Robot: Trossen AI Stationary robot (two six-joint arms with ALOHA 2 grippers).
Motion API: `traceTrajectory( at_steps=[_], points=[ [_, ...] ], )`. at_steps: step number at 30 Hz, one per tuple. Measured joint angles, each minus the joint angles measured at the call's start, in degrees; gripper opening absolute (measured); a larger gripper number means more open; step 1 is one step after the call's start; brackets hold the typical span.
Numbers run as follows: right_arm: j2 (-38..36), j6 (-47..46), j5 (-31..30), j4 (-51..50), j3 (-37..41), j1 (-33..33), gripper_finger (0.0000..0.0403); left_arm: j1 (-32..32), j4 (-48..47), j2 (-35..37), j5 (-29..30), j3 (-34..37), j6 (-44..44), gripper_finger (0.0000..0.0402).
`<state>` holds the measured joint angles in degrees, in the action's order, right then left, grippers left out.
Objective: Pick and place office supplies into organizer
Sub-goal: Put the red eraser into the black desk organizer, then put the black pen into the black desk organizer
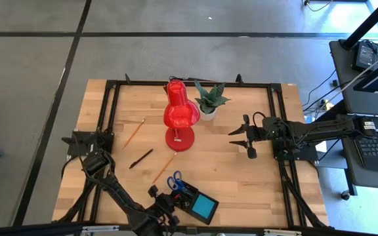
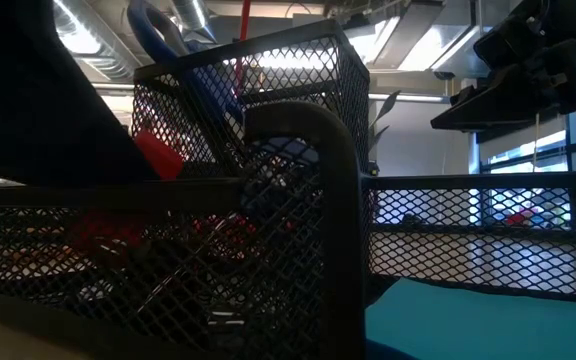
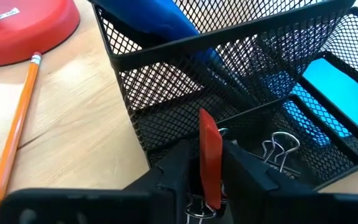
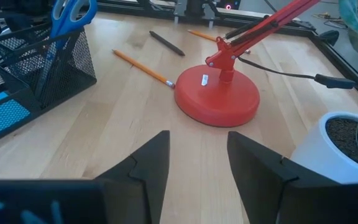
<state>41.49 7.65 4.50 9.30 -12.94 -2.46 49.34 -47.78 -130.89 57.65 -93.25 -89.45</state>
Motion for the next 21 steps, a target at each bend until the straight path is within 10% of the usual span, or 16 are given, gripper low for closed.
traceTrajectory(
  at_steps=[21],
  points=[
    [0.00, 0.10, -0.01, 0.39, -0.01, 0.00, 0.0165, 1.40, -17.24, 13.49, -11.03, -0.15, -3.72, 0.0118]
  ],
)
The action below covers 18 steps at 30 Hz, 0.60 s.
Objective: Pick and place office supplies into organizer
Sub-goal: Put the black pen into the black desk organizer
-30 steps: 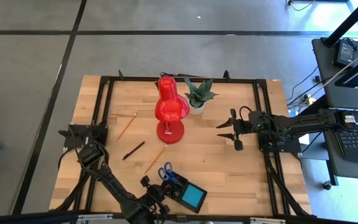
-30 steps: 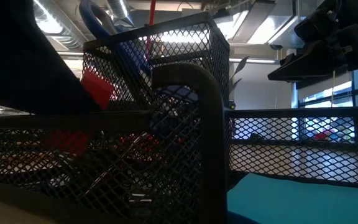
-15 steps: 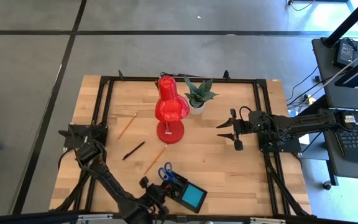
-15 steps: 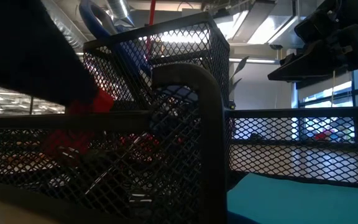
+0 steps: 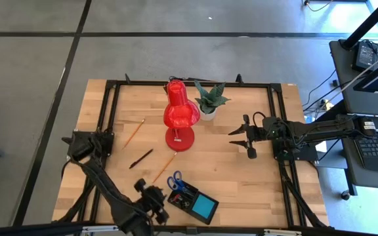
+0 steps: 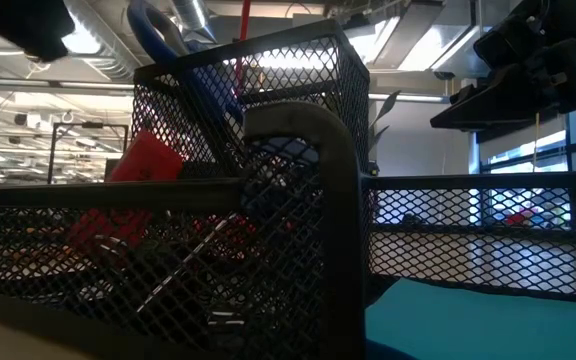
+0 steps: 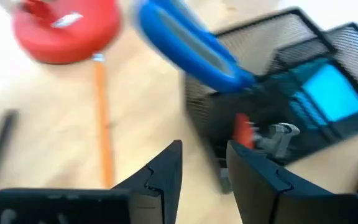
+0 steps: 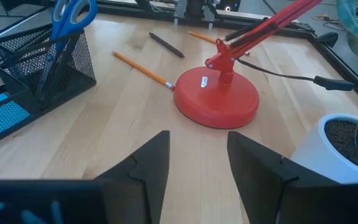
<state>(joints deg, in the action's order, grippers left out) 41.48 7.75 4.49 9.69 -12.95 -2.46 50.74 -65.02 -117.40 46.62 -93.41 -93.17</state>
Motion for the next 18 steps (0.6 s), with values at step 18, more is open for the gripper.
traceTrajectory(
  at_steps=[18],
  points=[
    [-0.01, -3.03, -0.63, 0.35, 0.01, 0.00, 0.0165, -4.14, -25.02, 3.19, -4.21, 0.20, -1.34, 0.0083]
  ],
)
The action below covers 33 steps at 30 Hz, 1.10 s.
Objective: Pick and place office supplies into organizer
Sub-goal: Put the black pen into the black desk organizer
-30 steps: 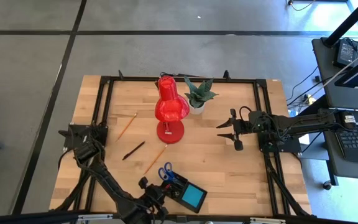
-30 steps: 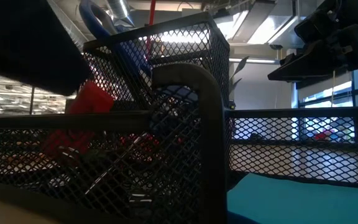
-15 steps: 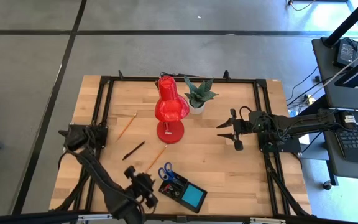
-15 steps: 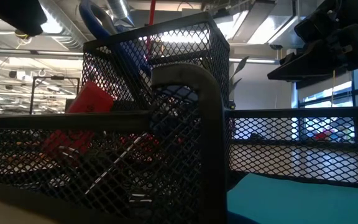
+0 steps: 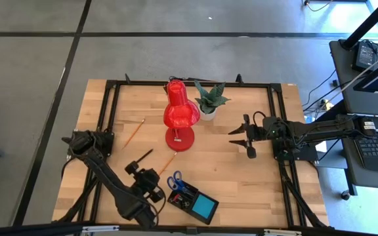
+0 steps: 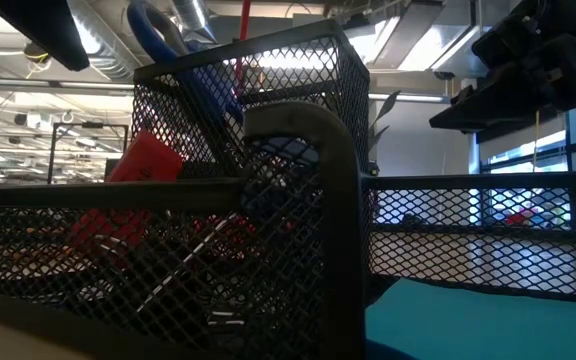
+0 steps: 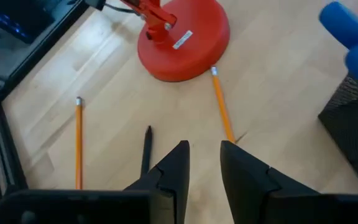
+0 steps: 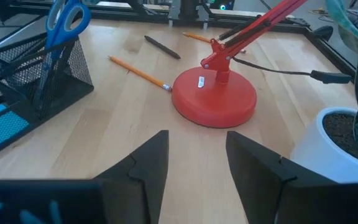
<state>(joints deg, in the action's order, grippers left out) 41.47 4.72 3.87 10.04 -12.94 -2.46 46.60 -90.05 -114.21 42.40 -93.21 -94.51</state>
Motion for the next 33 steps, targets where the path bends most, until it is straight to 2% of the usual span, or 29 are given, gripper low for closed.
traceTrajectory(
  at_steps=[8, 14, 25, 33],
  points=[
    [0.00, -0.33, -3.14, 0.65, 0.01, 0.00, 0.0165, -0.61, 0.10, 0.00, -0.14, 0.00, 5.67, 0.0069],
    [0.00, -4.33, -6.32, 0.83, 0.01, 0.00, 0.0165, -0.61, 0.21, 0.00, -0.14, 0.00, 5.32, 0.0065],
    [0.01, -14.02, -6.48, 0.92, 0.01, 0.00, 0.0165, 0.09, 0.17, 0.03, 0.15, 0.30, 7.80, 0.0064],
    [0.43, -18.83, -6.55, 2.74, 0.01, 0.00, 0.0165, 2.96, 0.26, 7.72, 0.97, 11.05, -1.92, 0.0063]
  ],
)
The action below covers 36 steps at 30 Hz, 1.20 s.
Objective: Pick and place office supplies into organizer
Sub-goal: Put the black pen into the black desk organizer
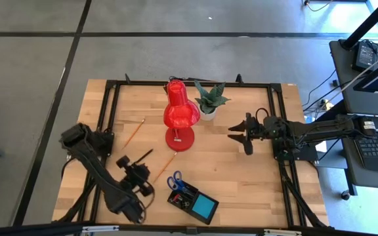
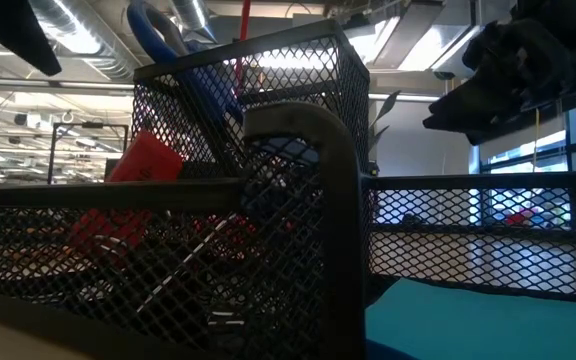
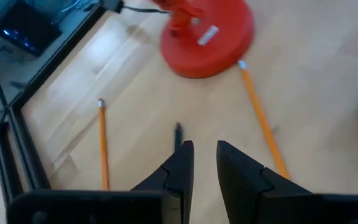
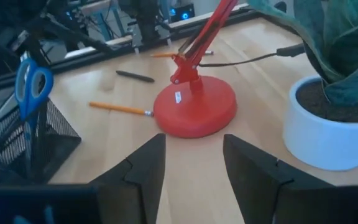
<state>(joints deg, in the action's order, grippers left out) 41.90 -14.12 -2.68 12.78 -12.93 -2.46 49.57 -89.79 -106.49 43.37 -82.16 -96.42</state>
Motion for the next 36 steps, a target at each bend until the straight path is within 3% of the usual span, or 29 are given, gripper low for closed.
traceTrajectory(
  at_steps=[8, 16, 23, 36],
  points=[
    [2.61, -2.33, -5.33, 4.76, 0.00, 0.02, 0.0165, 1.14, 3.91, 16.68, -1.84, 20.39, -2.01, 0.0063],
    [6.99, 2.06, -9.84, 10.99, 0.00, 0.00, 0.0165, 1.35, 9.77, 23.99, -8.92, 34.02, -1.43, 0.0063],
    [10.86, 2.38, -9.92, 13.46, 0.00, 0.00, 0.0165, 1.33, 8.58, 24.45, -8.56, 38.98, 1.03, 0.0063],
    [15.70, 2.17, -9.89, 13.68, 0.00, 0.00, 0.0165, 1.33, 9.28, 24.45, -8.39, 39.49, 1.20, 0.0063]
  ],
)
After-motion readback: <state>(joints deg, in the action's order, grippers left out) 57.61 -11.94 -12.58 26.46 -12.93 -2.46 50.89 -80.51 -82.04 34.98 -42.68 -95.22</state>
